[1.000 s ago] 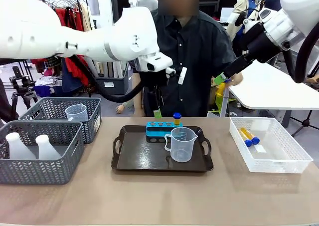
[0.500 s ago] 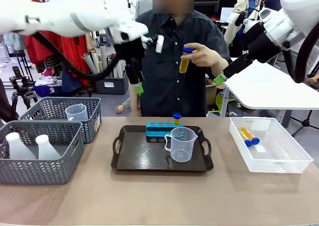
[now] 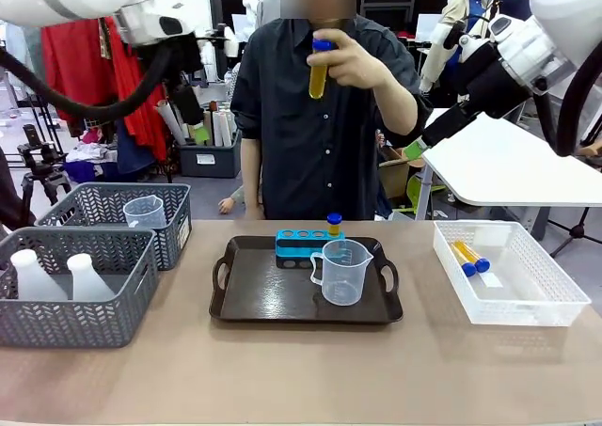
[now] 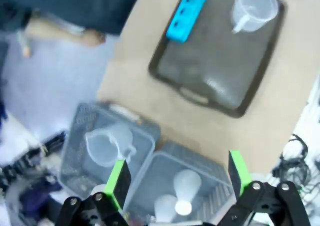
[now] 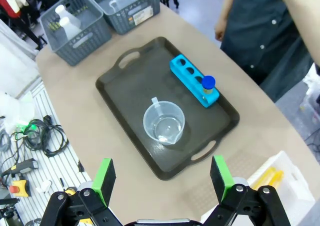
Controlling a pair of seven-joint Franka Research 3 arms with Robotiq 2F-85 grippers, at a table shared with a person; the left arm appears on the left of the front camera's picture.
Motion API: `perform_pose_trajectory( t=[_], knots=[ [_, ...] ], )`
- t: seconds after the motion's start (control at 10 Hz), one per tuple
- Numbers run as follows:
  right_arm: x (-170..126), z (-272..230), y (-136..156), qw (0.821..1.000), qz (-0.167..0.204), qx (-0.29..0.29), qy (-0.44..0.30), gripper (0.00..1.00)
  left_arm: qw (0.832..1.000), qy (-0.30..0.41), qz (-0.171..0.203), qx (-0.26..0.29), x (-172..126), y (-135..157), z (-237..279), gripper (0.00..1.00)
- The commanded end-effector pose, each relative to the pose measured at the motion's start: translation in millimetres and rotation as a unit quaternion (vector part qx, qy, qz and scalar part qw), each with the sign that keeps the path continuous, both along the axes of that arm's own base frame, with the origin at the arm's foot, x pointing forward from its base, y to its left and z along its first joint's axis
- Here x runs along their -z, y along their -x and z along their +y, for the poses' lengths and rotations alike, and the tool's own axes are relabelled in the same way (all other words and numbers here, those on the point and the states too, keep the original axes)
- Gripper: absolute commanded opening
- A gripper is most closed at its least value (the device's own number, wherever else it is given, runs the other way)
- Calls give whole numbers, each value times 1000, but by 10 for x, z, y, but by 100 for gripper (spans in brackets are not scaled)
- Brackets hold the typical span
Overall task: Prepare the laboratory tools.
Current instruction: Pick up one Small flask and place it on the Handle tray.
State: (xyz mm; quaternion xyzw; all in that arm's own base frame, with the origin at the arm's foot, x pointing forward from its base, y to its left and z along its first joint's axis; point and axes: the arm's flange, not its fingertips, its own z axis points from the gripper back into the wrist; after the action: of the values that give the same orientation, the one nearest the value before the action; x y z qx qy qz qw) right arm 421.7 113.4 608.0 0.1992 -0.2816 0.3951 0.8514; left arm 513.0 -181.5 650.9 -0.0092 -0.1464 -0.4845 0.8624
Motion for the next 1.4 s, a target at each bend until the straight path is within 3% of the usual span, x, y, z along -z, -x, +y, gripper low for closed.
perform_pose_trajectory(
  t=[0.0,0.1,0.4,0.6,1.1,1.2,1.3],
  knots=[
    [-9,0,3,1000,5,3,-6,100,991,-16,36,-124,261,168,203,100],
    [-9,0,3,1000,5,3,-6,100,981,-35,47,-185,415,282,383,100],
    [-9,0,3,1000,5,3,-6,100,952,-70,60,-293,636,436,829,100],
    [-9,0,3,1000,5,3,-6,100,960,-61,59,-266,649,320,790,100],
    [-9,0,3,1000,5,3,-6,100,959,-62,60,-271,674,343,753,100],
    [-9,0,3,1000,5,3,-6,100,939,-77,76,-326,592,332,777,100],
    [-9,0,3,1000,5,3,-6,100,938,-75,72,-331,581,413,865,100]
  ],
)
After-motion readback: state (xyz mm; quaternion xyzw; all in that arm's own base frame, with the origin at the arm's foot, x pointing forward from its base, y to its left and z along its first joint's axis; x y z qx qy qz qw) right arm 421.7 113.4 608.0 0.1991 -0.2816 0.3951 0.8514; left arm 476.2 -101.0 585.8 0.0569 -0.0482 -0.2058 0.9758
